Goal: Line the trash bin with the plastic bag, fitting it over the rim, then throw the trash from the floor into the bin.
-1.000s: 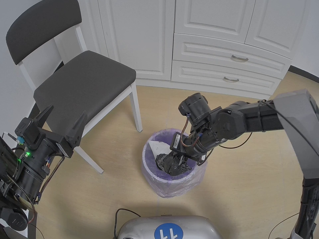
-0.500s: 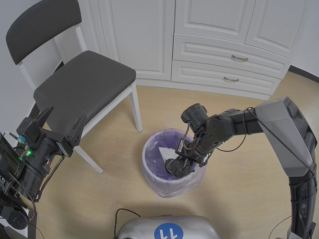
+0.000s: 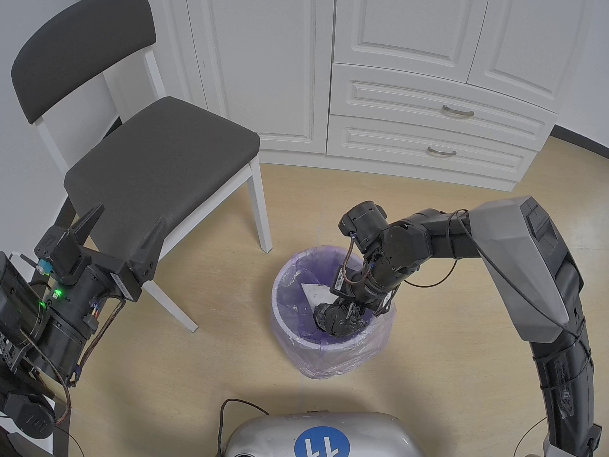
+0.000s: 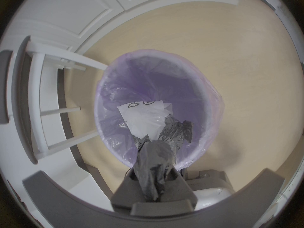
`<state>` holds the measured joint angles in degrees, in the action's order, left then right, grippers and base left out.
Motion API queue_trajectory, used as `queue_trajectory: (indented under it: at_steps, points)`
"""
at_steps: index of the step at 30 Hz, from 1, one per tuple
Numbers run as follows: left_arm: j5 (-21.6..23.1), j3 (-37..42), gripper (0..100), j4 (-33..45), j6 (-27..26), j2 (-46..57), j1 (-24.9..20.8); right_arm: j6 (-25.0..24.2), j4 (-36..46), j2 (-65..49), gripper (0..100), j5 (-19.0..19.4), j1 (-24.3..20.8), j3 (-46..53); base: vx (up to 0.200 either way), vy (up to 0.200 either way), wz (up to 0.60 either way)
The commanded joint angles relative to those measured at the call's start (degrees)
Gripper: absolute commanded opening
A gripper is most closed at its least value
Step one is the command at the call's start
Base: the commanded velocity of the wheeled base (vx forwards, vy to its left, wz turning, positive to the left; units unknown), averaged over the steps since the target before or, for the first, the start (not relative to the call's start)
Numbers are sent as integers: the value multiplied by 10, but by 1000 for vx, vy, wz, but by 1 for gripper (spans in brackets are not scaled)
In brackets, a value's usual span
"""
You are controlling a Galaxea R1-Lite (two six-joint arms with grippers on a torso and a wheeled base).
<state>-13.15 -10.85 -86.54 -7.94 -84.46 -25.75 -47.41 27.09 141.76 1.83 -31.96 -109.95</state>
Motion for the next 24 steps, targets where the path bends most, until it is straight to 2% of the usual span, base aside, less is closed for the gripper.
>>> queue_trajectory:
  at_steps: [1,5,6,7,9,11,13,24]
  points:
    - [-1,2,100,-2,-1,-12,0,43,39,21,0,-3,-6,-46,0,0,0]
    - [-2,5,100,-2,0,-17,-1,130,92,26,0,-39,-6,-46,0,0,0]
    - [-2,5,100,-2,-1,-17,-1,134,92,26,0,-42,-6,-46,0,0,0]
    - [-2,5,100,-2,-1,-16,-1,172,97,28,0,-76,-5,-46,0,0,0]
    - [-2,5,100,-3,-1,-16,-1,183,97,29,0,-88,-4,-46,0,0,0]
    - [-2,7,100,-6,-1,-16,-2,228,97,31,0,-122,-3,-46,0,0,0]
    - [-2,7,100,-6,-1,-15,-2,251,95,30,0,-133,-5,-46,0,0,0]
    - [-1,5,100,-8,-1,-10,-2,253,76,25,0,-135,-48,-46,0,0,0]
